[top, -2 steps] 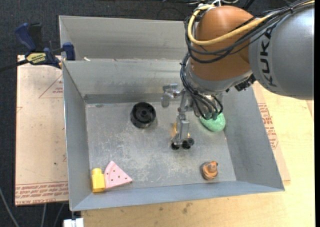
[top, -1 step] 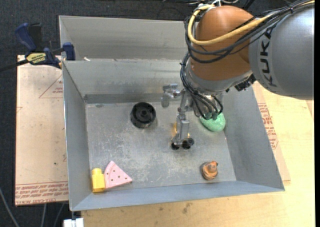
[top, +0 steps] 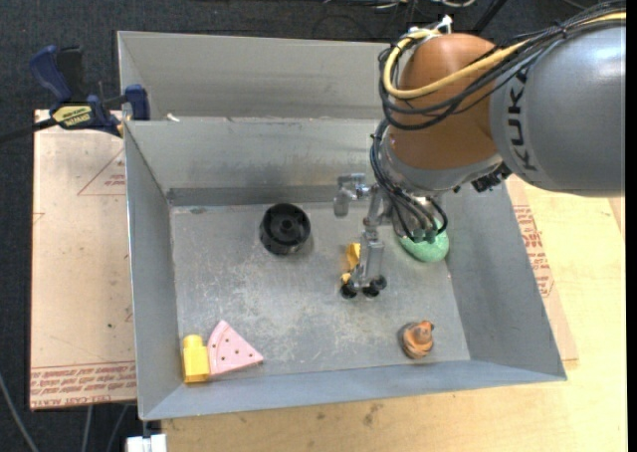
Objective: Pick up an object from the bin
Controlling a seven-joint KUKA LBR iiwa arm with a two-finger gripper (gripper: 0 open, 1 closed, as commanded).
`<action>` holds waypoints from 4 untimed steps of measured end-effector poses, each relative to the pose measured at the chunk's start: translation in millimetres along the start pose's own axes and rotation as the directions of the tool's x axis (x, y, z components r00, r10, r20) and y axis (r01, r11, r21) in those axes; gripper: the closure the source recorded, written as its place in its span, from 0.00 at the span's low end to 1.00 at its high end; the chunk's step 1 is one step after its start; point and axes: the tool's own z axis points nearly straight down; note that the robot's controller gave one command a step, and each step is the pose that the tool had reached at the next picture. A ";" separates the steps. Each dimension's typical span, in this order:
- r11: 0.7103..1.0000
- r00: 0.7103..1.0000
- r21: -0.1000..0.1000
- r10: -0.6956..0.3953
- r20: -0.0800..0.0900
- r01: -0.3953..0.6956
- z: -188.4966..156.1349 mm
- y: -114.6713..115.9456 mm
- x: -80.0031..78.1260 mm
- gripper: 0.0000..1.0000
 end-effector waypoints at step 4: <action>0.998 0.998 0.003 0.060 0.004 -0.060 -98.2 -61.0 -43.3 1.00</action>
Offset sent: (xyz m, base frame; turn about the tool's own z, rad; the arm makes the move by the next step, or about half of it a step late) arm 0.0351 -0.0420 -0.0908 0.0622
